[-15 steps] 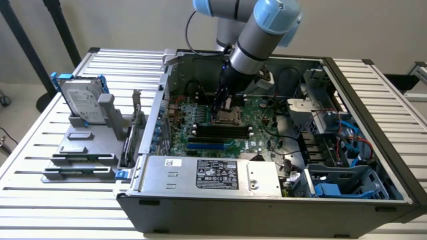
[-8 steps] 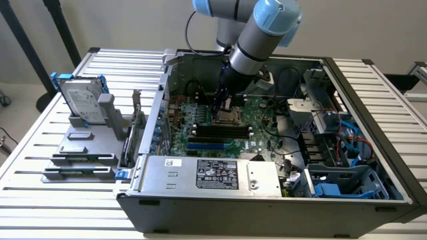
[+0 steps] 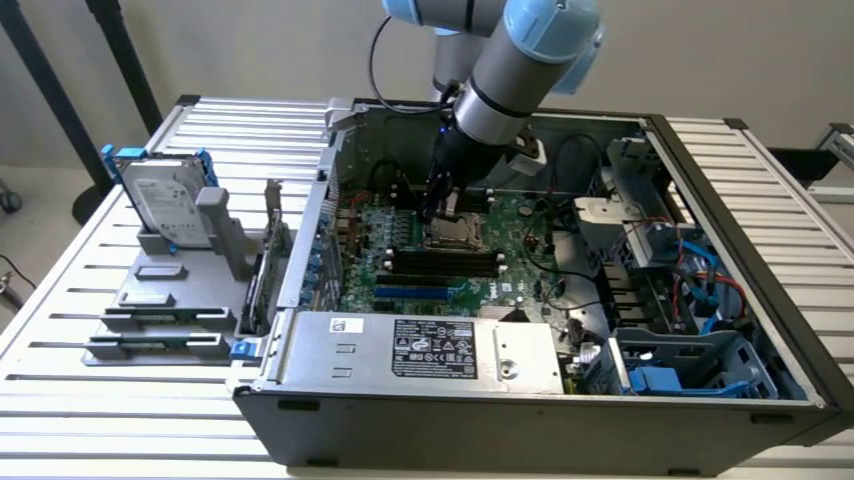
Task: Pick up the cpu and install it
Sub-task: 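Close the cpu cover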
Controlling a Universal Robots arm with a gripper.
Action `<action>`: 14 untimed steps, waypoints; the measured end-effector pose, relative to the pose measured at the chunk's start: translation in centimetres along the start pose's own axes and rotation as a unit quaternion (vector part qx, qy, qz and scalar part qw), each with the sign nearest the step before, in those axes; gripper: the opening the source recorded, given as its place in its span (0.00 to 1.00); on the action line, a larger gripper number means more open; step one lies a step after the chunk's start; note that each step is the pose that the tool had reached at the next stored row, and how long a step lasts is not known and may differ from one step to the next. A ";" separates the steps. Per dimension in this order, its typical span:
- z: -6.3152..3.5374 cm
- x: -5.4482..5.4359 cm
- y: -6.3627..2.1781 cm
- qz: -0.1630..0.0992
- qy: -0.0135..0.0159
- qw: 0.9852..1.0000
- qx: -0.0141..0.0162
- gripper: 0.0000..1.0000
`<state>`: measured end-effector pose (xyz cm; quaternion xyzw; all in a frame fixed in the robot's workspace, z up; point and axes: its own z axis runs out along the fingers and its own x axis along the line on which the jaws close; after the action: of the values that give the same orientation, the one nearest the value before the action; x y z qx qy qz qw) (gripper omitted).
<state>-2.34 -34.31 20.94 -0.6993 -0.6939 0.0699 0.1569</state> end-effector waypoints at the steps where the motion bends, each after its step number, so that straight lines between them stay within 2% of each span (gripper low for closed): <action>1: -0.13 -0.2 -0.17 0.000 0.000 1.000 0.000 0.11; 6: -0.57 -0.8 -1.23 -0.001 0.002 1.000 0.001 0.11; 11: -0.91 -1.0 -2.51 -0.002 0.006 1.000 0.001 0.11; 14: -0.91 -1.0 -2.74 -0.002 0.007 1.000 0.001 0.11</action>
<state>-4.68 -35.49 22.54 -0.6981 -0.6943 0.0656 0.1623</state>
